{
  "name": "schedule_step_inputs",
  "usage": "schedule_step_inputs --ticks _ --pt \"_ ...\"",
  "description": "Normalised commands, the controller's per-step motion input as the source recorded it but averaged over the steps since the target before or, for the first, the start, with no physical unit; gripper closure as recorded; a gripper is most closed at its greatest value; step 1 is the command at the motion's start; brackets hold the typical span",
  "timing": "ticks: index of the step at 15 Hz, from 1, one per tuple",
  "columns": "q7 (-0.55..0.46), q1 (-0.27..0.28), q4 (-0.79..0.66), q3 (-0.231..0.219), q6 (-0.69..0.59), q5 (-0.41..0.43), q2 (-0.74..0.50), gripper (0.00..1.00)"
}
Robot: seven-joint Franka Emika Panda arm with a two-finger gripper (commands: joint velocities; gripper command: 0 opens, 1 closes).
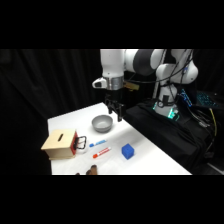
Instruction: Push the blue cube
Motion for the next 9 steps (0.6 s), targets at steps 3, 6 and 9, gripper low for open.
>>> schedule_step_inputs --ticks 3,6,9 --pt "0.04 0.016 0.03 0.044 0.05 0.013 0.05 0.00" --pt "0.16 0.093 0.11 0.108 0.11 -0.009 0.16 0.00" --pt "0.26 0.126 0.16 0.113 0.15 -0.095 0.21 0.25"
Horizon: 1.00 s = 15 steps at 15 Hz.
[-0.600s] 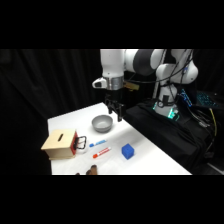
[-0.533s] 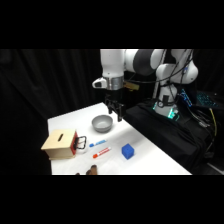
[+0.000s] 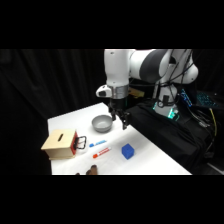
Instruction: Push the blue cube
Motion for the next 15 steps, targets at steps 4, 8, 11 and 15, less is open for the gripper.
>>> schedule_step_inputs --ticks 4,8,11,15 --pt "0.33 0.095 0.12 0.040 0.20 -0.259 0.14 0.53" --pt "0.24 0.071 0.01 0.009 0.17 -0.219 0.08 0.84" --pt "0.16 0.076 -0.06 0.035 0.23 -0.107 0.10 1.00" --pt "0.15 0.081 -0.09 0.036 0.27 -0.077 0.12 0.99"
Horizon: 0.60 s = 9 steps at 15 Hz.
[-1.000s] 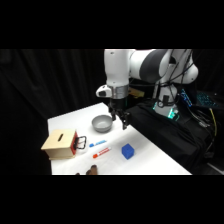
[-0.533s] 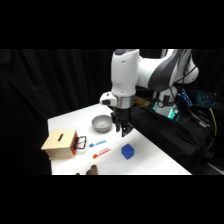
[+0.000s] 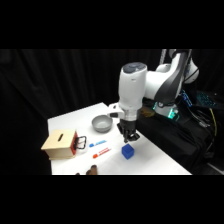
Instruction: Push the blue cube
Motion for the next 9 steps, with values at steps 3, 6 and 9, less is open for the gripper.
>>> schedule_step_inputs --ticks 3,6,9 --pt "0.10 0.060 -0.09 0.007 0.29 -0.066 0.15 0.99" --pt "0.05 0.047 -0.06 -0.029 0.32 -0.061 0.20 0.99" --pt "0.01 0.060 -0.02 -0.070 0.33 -0.054 0.22 0.99"
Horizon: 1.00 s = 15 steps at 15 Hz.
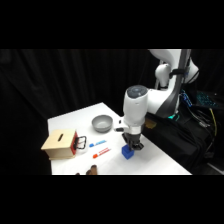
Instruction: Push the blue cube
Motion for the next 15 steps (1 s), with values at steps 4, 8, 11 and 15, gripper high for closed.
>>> schedule_step_inputs --ticks 4,8,11,15 --pt "-0.02 0.071 -0.02 -0.080 0.23 -0.026 0.14 0.99" --pt "0.00 0.073 -0.12 -0.072 -0.11 -0.020 -0.27 1.00" --pt "-0.10 -0.017 -0.13 -0.005 -0.42 0.070 -0.60 1.00" --pt "-0.13 -0.073 -0.02 0.020 -0.43 0.086 -0.50 1.00"
